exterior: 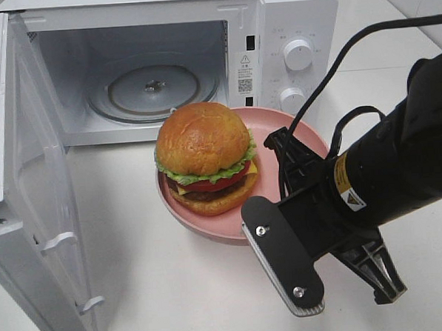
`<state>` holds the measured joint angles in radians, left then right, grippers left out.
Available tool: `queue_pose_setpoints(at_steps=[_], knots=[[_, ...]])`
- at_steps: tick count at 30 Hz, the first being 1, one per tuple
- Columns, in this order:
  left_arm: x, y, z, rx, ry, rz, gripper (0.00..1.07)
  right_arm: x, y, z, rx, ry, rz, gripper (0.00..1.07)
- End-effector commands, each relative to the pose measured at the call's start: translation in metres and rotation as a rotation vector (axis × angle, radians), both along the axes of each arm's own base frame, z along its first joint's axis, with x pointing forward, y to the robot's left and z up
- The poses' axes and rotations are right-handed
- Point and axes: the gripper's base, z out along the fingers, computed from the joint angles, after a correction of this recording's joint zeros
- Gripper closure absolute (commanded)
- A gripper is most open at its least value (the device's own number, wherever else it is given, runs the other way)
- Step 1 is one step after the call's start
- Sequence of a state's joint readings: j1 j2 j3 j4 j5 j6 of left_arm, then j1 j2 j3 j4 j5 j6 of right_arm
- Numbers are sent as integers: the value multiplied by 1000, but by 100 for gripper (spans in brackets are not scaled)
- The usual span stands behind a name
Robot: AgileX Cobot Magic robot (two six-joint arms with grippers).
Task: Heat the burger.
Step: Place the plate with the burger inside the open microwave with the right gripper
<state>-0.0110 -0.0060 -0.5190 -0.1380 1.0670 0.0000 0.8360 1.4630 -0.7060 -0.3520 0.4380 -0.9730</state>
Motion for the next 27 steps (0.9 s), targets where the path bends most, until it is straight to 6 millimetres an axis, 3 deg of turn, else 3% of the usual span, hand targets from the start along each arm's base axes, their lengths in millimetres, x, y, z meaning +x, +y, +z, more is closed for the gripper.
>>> queue_pose_setpoints(at_steps=[1, 27], knots=[[-2, 0, -1, -3, -14, 1, 7, 8, 4, 9, 68, -34, 40, 107], [-2, 0, -1, -3, -14, 1, 7, 29, -1, 13, 200, -95, 69, 107]])
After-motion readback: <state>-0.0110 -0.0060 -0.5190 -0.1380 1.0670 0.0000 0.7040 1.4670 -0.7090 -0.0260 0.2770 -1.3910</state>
